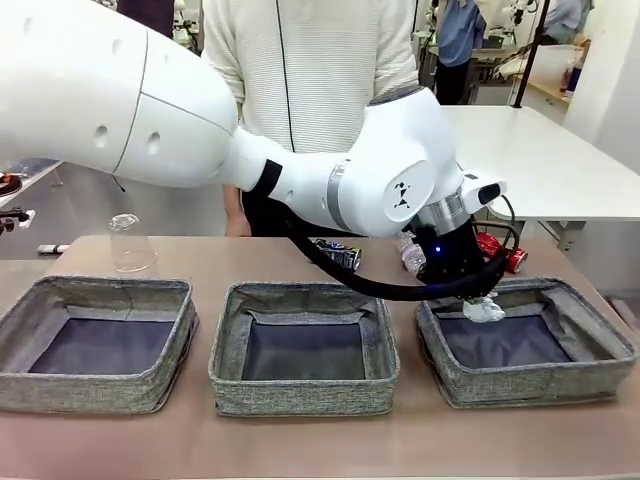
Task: Sort the waste into the appropriate baskets.
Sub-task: Place the picked waste into the Fabric basket indicated by the person.
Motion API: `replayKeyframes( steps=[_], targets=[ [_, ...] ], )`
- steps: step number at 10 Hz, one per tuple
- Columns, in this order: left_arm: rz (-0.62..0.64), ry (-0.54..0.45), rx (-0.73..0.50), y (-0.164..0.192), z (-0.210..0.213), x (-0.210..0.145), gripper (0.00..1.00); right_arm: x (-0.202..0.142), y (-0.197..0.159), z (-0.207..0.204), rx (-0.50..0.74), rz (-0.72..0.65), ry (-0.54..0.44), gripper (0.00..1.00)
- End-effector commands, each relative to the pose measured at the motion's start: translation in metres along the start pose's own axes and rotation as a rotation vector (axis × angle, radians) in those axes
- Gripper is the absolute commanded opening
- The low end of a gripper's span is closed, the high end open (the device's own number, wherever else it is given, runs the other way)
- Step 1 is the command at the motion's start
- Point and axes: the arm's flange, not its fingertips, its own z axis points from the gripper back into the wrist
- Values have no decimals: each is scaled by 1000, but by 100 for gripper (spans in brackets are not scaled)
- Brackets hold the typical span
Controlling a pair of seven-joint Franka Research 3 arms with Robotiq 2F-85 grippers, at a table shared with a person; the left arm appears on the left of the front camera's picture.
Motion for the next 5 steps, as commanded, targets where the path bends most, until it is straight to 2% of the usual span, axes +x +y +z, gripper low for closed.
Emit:
replayKeyframes(
  steps=[1, 2, 3, 4, 5],
  targets=[
    [-26, -18, 6, 0, 9, 7, 1, -2, 2, 3, 5, 9, -31, 100],
    [-33, -22, 7, -1, 10, 6, 48, -2, 2, 3, 5, 9, -31, 100],
    [-35, -25, 9, -1, 11, 5, 60, -2, 2, 3, 5, 9, -31, 100],
    [-33, -25, 9, 0, 11, 4, 60, -2, 2, 3, 5, 9, -31, 100],
    [-32, -27, 7, -1, 12, 4, 100, -2, 2, 3, 5, 9, -31, 100]
  ],
)
